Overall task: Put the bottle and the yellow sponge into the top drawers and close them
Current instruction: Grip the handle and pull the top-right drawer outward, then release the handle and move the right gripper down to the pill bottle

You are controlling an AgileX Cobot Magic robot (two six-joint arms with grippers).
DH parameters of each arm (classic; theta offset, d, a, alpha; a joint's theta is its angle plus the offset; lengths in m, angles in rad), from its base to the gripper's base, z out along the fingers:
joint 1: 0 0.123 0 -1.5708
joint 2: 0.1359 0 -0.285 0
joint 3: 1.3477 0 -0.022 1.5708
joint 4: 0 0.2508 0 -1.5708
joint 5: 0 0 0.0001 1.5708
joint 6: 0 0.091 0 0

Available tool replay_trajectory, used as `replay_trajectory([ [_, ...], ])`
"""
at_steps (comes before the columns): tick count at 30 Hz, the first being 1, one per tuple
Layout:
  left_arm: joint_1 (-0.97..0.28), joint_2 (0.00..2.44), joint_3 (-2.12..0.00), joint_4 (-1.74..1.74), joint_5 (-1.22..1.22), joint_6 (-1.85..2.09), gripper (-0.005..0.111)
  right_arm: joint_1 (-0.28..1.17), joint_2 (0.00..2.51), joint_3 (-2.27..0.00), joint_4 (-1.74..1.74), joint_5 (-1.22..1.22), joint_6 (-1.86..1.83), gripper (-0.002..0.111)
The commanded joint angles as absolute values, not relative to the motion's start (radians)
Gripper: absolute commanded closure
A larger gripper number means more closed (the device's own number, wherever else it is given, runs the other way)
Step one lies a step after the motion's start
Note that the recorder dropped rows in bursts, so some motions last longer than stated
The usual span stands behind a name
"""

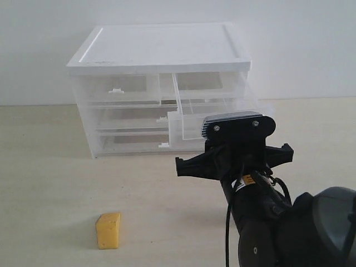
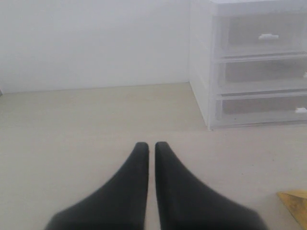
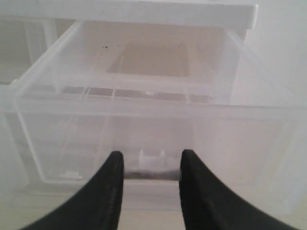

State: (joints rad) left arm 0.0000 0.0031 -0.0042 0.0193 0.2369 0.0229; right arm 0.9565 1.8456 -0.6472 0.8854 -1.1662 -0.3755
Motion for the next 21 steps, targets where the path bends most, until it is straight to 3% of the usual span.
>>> replay_trajectory([
  [1, 0.001, 0.0, 0.0, 0.012, 0.233, 0.018, 0.103, 0.962, 1.837, -0.639, 0.881, -1.103, -0.349, 0.075],
  [4, 0.001, 0.0, 0.0, 0.012, 0.233, 0.018, 0.103, 0.962, 1.837, -0.639, 0.887, -1.085, -0.344, 0.049],
  [7, 0.001, 0.0, 0.0, 0.012, 0.231, 0.018, 0.103, 0.962, 1.822, -0.639, 0.887, -1.011, -0.358, 0.031],
  [13, 0.001, 0.0, 0.0, 0.012, 0.231, 0.018, 0.103, 0.962, 1.735, -0.639, 0.918, -0.886, -0.42, 0.035],
  [21, 0.001, 0.0, 0.0, 0.012, 0.233, 0.018, 0.103, 0.962, 1.6, -0.639, 1.114, -0.539, -0.726, 0.036],
])
